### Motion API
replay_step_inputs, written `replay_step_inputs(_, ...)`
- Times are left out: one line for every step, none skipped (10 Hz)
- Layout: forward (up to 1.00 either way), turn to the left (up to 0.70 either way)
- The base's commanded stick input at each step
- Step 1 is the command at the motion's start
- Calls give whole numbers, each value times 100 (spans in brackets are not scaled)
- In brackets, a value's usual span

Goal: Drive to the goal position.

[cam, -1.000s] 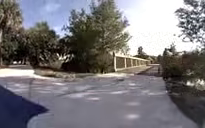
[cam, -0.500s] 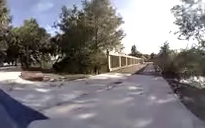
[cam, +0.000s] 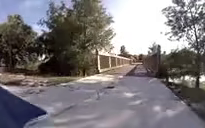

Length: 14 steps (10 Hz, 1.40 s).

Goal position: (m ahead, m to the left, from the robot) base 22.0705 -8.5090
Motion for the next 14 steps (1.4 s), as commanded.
replay_step_inputs(100,-27)
replay_step_inputs(100,-27)
replay_step_inputs(100,-27)
replay_step_inputs(100,-27)
replay_step_inputs(100,-27)
replay_step_inputs(100,-27)
replay_step_inputs(100,-27)
replay_step_inputs(100,-27)
replay_step_inputs(100,-27)
replay_step_inputs(100,-27)
replay_step_inputs(100,-27)
replay_step_inputs(100,-14)
replay_step_inputs(100,0)
replay_step_inputs(100,0)
